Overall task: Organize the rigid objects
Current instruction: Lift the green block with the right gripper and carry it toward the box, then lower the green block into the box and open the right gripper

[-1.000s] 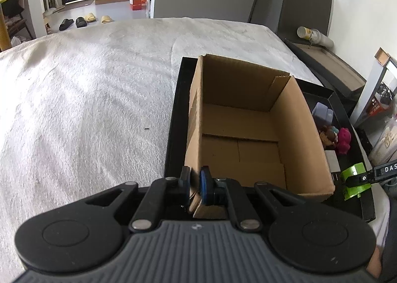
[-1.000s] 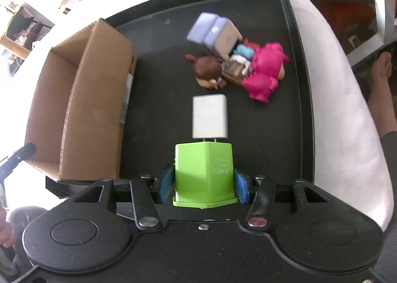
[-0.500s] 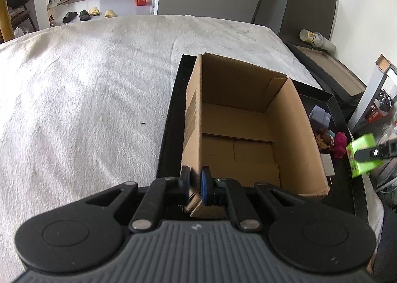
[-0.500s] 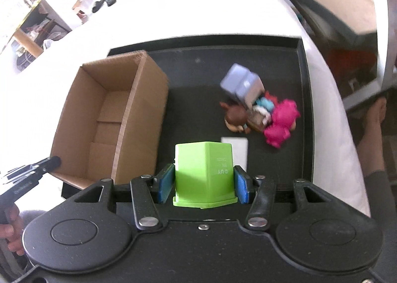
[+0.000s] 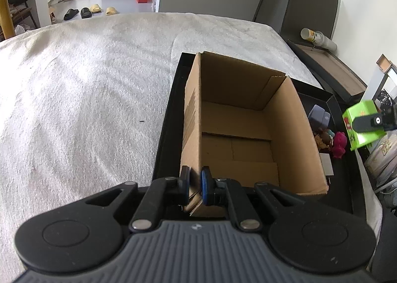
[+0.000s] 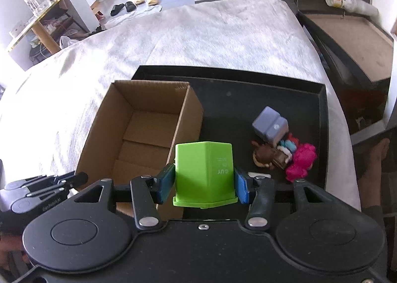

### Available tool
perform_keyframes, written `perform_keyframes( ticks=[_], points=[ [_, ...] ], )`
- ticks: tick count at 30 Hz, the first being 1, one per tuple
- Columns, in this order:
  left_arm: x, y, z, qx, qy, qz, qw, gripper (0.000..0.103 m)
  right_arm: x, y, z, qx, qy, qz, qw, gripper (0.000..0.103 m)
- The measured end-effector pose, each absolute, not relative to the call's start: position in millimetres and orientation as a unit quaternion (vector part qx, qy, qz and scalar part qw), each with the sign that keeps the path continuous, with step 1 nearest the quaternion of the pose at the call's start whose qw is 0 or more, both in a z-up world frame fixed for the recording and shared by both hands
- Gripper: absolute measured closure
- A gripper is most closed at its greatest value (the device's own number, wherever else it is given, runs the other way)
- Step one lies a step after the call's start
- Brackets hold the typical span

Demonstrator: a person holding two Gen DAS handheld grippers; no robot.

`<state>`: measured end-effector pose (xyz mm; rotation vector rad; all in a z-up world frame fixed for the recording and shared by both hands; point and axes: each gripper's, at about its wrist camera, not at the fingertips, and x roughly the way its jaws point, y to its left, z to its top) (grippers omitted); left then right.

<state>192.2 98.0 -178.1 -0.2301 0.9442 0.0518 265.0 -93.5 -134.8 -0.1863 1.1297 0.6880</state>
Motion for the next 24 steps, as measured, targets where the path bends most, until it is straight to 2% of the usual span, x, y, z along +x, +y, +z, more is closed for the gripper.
perform_keyframes(
  ticks=[24],
  points=[
    [191.4,100.1,-180.2,-0.132,0.454,0.031,0.880,0.095,259.4,8.3,-139.8,-0.138,0.494,0.370,0.774,0.053]
  ],
)
